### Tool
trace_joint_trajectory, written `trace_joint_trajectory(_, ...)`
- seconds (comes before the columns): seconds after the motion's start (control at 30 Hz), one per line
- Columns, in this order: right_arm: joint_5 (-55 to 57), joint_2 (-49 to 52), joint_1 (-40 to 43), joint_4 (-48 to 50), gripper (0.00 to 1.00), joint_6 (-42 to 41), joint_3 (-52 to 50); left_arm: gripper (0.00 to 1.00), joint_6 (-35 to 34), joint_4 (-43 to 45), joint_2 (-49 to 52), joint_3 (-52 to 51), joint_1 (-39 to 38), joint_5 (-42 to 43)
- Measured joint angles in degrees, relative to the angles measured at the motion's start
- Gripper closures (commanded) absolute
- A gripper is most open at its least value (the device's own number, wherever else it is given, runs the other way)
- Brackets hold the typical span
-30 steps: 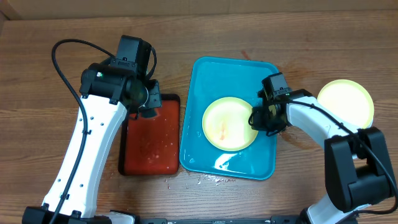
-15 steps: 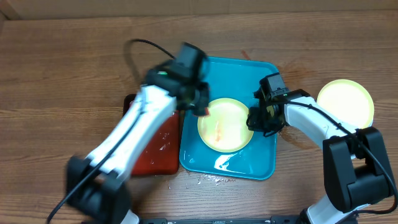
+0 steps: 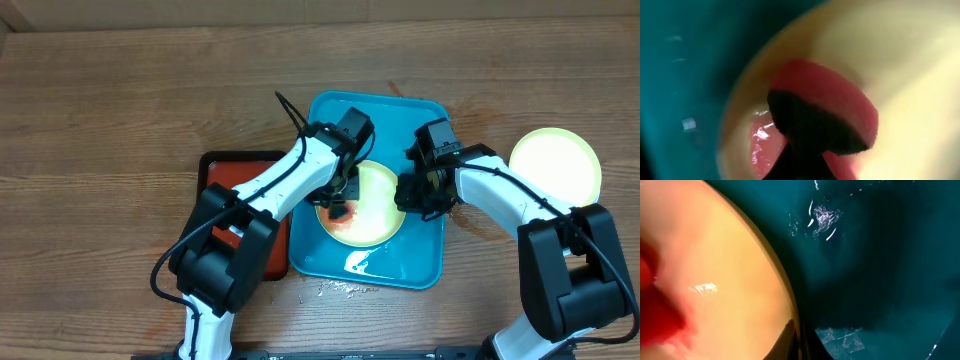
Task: Clean dirty plates on tray and stack at the side
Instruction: 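Scrub the yellow plate with the sponge while right gripper holds rim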
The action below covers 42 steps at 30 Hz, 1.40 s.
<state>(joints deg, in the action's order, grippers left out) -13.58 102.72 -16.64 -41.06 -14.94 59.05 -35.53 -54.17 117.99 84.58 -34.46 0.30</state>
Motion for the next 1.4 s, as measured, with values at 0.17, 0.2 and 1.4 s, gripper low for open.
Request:
trace_joint_trajectory(0.17, -0.61, 0.02, -0.02, -0.13, 0.96, -0.02, 0.0, 0.96, -0.39, -0.79, 0.0, 0.0, 0.04, -6.36)
trace_joint_trajectory(0.2, -0.59, 0.04, -0.13, -0.09, 0.96, -0.02, 0.0, 0.96, -0.39, -0.11, 0.02, -0.02, 0.04, -6.6)
trace_joint_trajectory(1.4, -2.84, 0.44, -1.11, -0.79, 0.96, 0.2, 0.0, 0.96, 0.68, -11.69, 4.7, 4.87, 4.44, 2.78)
